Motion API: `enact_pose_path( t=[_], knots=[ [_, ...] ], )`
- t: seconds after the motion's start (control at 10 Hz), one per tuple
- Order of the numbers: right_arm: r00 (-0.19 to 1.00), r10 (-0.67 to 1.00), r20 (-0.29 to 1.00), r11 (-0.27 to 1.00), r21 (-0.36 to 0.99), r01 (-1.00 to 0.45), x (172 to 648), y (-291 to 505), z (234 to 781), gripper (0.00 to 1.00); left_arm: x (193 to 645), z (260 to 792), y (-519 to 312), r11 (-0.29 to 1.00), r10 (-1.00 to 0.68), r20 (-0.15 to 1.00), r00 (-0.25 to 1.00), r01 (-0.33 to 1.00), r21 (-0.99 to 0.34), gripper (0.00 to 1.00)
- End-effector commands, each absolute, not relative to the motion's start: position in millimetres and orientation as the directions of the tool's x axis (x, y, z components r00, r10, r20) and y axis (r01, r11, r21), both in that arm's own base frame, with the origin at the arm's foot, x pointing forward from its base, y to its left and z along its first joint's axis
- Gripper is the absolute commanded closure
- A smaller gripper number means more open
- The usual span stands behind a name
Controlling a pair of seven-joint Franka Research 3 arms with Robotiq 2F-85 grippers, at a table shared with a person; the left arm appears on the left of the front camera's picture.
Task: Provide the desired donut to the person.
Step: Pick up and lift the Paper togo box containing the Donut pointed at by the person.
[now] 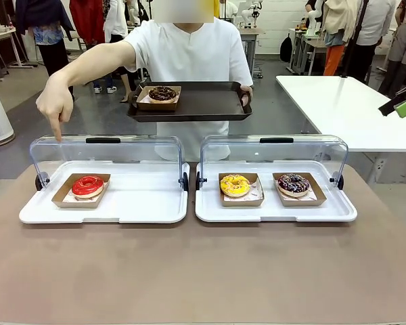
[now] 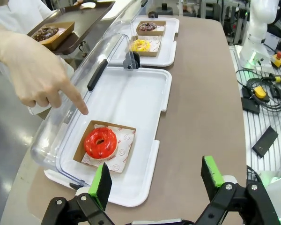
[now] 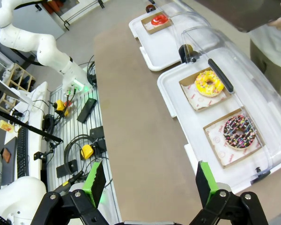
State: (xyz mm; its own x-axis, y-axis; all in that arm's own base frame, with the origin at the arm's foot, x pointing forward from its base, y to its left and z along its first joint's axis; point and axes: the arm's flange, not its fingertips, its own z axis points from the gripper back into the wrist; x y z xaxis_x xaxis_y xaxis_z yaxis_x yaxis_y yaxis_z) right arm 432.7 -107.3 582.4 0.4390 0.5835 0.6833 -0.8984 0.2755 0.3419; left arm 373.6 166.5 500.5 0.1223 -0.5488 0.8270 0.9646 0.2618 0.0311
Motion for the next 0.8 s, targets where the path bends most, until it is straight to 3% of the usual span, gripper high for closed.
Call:
enact_pose_path(
  t=[0.0, 0.4, 0.7],
  knots=[
    [0.443, 0.583, 0.681, 0.278, 0.345, -0.896, 433.3, -105.8, 583.7, 0.00, 384.4, 517.7, 158.6, 0.237, -0.690, 0.716, 0.106, 0.968, 0.085, 0.00],
    [0.443, 0.583, 0.681, 0.278, 0.345, -0.896, 433.3, -105.8, 583.7, 0.00, 402.0, 533.3, 115.3, 0.027, -0.919, 0.395, 0.025, 1.000, 0.000, 0.00],
    [0.443, 0.583, 0.681, 0.278, 0.345, -0.896, 433.3, -105.8, 583.7, 0.00, 407.7, 500.1, 57.8, -0.015, -0.987, 0.159, -0.025, 0.998, 0.068, 0.00]
  ],
)
